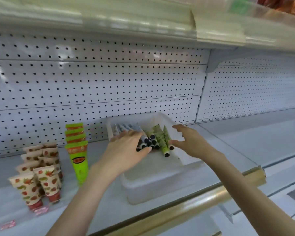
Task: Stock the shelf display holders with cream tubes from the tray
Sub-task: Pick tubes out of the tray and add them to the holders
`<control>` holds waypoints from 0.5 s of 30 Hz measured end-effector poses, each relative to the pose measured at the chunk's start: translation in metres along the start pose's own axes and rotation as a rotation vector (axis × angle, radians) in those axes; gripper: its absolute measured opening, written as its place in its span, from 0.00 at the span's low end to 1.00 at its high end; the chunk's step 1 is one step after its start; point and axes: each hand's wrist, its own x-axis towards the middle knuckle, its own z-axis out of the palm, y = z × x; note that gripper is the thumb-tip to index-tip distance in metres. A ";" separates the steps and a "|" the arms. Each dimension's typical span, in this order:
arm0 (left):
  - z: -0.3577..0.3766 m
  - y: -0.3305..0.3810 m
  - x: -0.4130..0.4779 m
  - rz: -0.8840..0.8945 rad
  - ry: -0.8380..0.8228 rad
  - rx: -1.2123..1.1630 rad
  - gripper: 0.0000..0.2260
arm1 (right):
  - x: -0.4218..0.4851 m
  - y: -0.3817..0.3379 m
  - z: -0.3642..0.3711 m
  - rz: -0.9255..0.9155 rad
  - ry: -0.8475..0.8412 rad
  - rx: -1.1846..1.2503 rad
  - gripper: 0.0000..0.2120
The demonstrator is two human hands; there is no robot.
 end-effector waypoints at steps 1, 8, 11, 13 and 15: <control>0.003 0.003 0.005 -0.017 0.007 0.001 0.23 | 0.009 0.005 -0.002 -0.008 -0.029 0.010 0.30; 0.025 0.013 0.022 -0.171 0.008 -0.005 0.24 | 0.058 0.012 0.003 -0.085 -0.273 0.013 0.28; 0.028 0.007 0.021 -0.224 0.014 0.005 0.25 | 0.078 0.006 0.012 -0.125 -0.324 -0.045 0.27; 0.029 0.001 0.022 -0.255 0.004 0.018 0.25 | 0.091 0.002 0.019 -0.150 -0.344 -0.068 0.26; 0.030 -0.005 0.024 -0.265 -0.008 0.017 0.24 | 0.101 -0.004 0.024 -0.166 -0.348 -0.066 0.26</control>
